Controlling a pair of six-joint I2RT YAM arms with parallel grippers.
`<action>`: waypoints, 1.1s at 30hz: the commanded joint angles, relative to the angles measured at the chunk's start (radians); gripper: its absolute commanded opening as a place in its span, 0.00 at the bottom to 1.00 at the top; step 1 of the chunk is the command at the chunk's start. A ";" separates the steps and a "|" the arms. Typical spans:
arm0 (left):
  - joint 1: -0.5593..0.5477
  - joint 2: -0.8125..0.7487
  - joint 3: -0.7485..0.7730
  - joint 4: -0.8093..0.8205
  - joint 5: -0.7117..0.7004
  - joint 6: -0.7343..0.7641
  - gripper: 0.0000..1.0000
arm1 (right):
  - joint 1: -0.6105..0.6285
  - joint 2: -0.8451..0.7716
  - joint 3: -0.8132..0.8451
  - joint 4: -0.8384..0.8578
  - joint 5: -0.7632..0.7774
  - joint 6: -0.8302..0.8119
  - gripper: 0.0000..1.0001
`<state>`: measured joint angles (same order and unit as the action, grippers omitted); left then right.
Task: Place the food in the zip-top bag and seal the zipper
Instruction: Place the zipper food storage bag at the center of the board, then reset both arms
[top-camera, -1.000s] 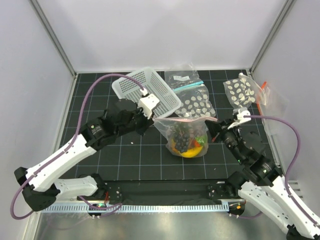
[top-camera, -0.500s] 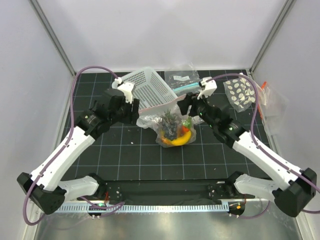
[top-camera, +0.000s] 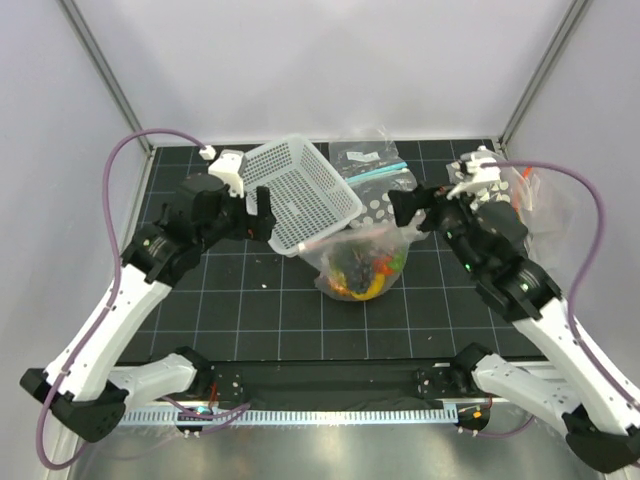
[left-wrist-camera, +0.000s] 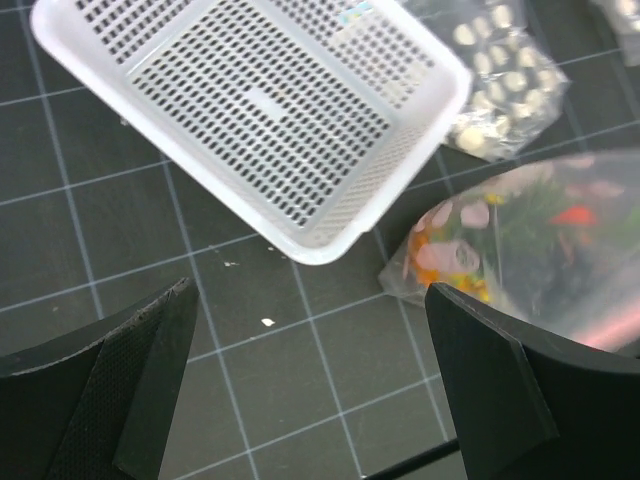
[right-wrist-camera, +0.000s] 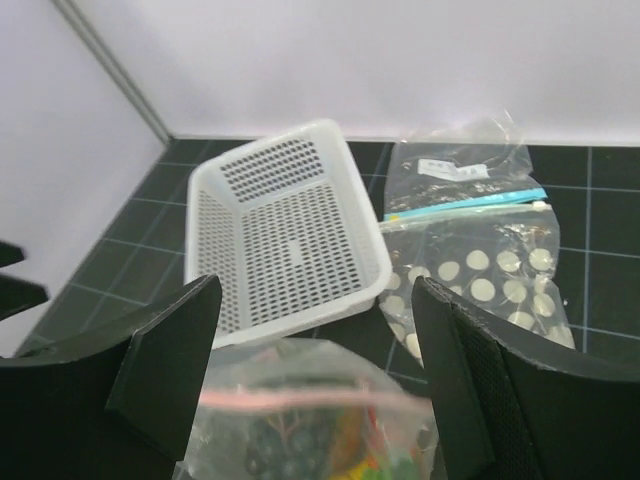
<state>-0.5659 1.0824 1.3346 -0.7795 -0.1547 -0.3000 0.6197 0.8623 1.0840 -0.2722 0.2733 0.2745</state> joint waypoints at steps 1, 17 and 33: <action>0.006 -0.058 -0.026 0.035 0.098 -0.030 1.00 | 0.000 -0.100 -0.044 -0.100 -0.132 0.017 0.83; 0.006 -0.318 -0.310 0.146 0.029 -0.050 1.00 | 0.000 -0.353 -0.171 -0.286 0.078 0.086 0.98; 0.006 -0.524 -0.514 0.207 0.063 -0.018 1.00 | 0.000 -0.401 -0.225 -0.349 0.168 0.114 0.99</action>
<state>-0.5659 0.5793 0.8249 -0.6323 -0.1040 -0.3328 0.6197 0.4644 0.8688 -0.6231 0.4137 0.3721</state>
